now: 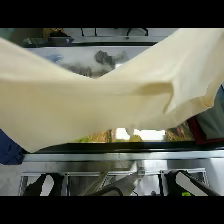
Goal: Fold the shirts.
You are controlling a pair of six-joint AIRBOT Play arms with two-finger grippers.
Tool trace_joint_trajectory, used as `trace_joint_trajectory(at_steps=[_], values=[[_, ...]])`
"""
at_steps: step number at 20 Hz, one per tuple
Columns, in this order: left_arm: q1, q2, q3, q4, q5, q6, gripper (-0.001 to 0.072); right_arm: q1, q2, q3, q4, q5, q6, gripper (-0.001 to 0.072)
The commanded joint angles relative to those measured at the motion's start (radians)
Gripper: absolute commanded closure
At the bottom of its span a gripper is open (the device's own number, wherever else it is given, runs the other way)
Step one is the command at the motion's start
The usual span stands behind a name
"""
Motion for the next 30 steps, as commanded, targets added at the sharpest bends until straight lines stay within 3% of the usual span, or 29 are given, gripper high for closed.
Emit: trace_joint_trajectory(at_steps=[1,5,7,10,13,18,26,30], values=[[-0.023,-0.129,-0.106,-0.037,-0.01,0.005,0.0696,0.013,-0.127,-0.008,-0.083,0.013,0.019,0.0692],[-0.21,-0.356,-0.259,-0.046,0.025,0.108,0.0695,0.12,-0.381,-0.094,-0.091,0.063,0.014,0.0693],[-0.283,-0.494,-0.308,-0.039,0.109,0.109,0.0695,0.17,-0.527,-0.112,-0.13,0.039,-0.002,0.0692],[-0.342,-0.713,-0.319,0.129,0.22,0.102,0.0695,0.207,-0.757,-0.112,-0.151,-0.047,0.016,0.0693],[-0.36,-0.908,-0.239,0.237,0.248,0.033,0.0695,0.217,-0.915,-0.111,-0.149,-0.153,0.02,0.0693],[-0.36,-1.079,0.0,0.242,0.219,-0.028,0.0696,0.218,-0.957,-0.083,-0.153,-0.325,-0.011,0.0693],[-0.341,-1.087,-0.005,0.274,0.142,-0.061,0.0697,0.221,-0.927,-0.086,-0.463,-0.216,0.047,0.0694],[-0.356,-1.087,-0.14,0.348,0.218,-0.075,0.0696,0.245,-0.927,-0.091,-0.609,-0.169,0.083,0.0693]])
